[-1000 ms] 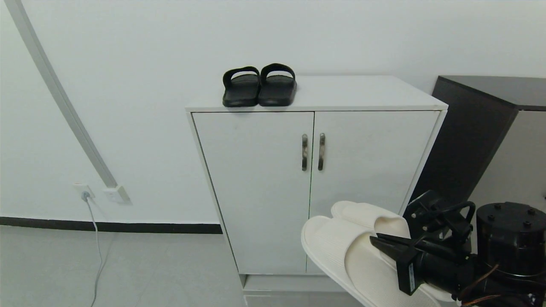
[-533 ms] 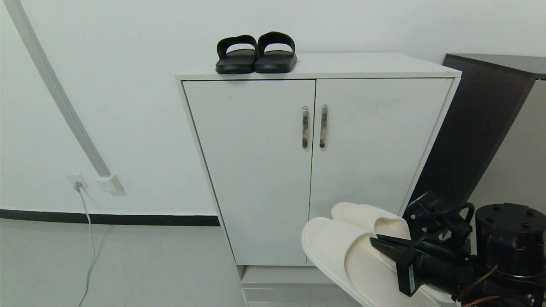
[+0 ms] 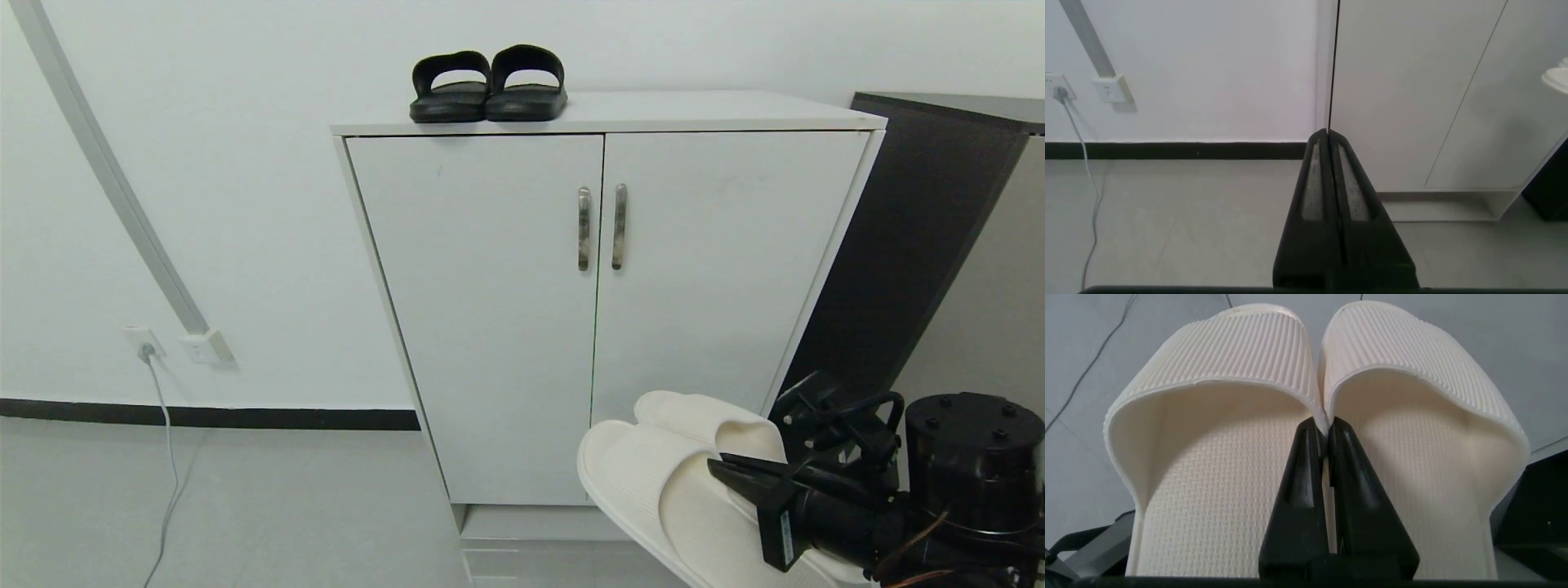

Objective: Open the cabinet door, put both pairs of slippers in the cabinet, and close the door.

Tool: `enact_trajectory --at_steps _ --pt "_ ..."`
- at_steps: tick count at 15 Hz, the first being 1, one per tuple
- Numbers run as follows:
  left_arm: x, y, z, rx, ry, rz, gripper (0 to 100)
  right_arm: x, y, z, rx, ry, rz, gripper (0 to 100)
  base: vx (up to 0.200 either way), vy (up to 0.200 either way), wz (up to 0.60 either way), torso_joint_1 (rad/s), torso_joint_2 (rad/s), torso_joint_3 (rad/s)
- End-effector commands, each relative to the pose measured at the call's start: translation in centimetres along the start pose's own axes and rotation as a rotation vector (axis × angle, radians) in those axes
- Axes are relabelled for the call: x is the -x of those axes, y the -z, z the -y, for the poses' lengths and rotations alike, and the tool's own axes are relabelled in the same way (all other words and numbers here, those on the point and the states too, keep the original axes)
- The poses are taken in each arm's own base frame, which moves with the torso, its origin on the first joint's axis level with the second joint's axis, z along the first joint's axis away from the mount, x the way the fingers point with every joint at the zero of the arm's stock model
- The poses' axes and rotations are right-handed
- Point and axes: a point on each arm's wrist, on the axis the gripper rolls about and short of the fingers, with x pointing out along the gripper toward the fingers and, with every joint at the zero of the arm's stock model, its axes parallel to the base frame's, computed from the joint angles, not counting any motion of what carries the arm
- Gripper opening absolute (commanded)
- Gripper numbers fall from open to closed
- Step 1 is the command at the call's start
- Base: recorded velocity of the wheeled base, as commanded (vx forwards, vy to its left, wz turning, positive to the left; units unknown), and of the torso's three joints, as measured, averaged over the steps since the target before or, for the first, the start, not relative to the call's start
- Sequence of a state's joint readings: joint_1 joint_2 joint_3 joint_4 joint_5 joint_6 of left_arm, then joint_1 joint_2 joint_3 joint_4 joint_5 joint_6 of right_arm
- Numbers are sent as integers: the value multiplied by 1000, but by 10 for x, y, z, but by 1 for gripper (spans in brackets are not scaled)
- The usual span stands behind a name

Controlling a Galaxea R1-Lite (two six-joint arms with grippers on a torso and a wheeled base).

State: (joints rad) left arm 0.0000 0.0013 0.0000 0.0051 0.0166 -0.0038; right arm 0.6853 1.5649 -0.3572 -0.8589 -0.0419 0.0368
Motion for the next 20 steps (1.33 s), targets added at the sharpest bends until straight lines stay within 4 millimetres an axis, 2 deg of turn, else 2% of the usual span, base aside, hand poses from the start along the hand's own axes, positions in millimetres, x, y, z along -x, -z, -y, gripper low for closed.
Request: enact_trajectory --at_steps 1,20 --pt "0 0 0 1 -2 -1 0 0 0 0 1 -1 1 0 0 0 0 2 95 129" --pt "0 0 0 2 -2 -1 0 6 5 -6 30 -39 7 0 0 0 0 1 13 10"
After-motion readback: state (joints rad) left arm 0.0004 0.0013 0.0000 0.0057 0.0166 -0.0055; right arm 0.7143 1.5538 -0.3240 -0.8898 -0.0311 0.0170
